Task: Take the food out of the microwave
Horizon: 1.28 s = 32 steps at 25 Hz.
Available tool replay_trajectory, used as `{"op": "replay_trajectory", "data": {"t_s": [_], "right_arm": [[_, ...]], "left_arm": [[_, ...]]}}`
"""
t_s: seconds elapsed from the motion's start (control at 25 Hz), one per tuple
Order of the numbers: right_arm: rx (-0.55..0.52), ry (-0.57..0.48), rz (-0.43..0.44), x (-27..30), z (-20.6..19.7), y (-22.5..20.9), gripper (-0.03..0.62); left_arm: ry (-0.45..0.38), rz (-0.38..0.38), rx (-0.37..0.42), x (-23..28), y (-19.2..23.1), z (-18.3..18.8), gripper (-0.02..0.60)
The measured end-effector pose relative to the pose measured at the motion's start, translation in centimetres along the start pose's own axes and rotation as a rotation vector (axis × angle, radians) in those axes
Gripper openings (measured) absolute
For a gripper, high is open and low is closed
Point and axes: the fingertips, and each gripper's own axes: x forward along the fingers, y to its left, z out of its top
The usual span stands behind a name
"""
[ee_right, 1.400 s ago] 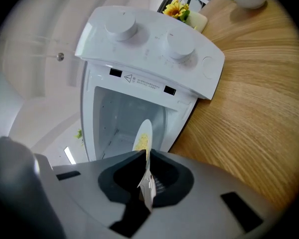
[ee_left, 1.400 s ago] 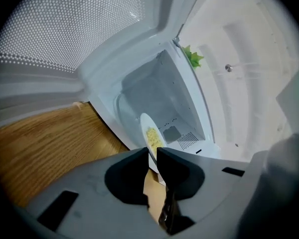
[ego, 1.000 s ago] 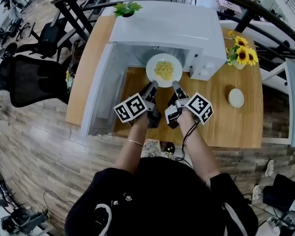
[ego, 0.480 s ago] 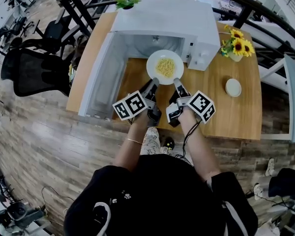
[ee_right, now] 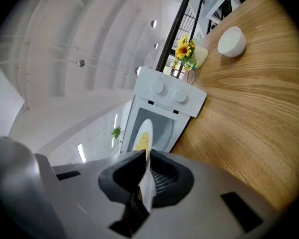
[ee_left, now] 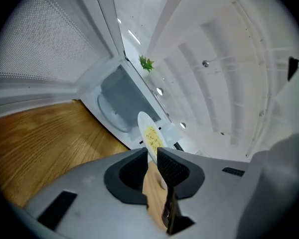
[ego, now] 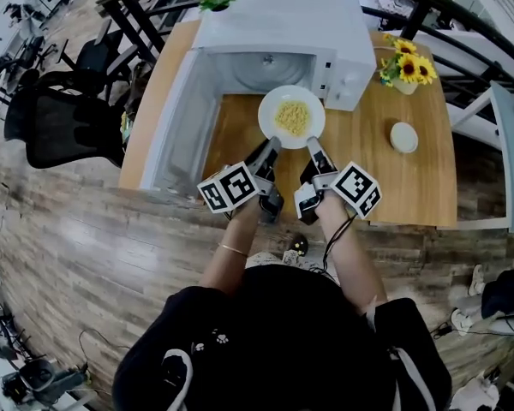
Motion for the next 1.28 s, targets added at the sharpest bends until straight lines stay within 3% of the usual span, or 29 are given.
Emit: {"op": "replay_trajectory", "data": {"t_s": [0.52,1.28], "right_arm": [[-0.003,-0.062,-0.031,-5.4,-4.5,2.3,0.029],[-0.040,-0.097,-0.030,-13.1,-9.6,4.6,0.029]], "left_arm": [[0.073,-0.055,0.023,-6.2,-1.7,-1.4,0.059],[0.081,-0.122,0.030,-14.3,-4.0,-4.8,0.061]]}}
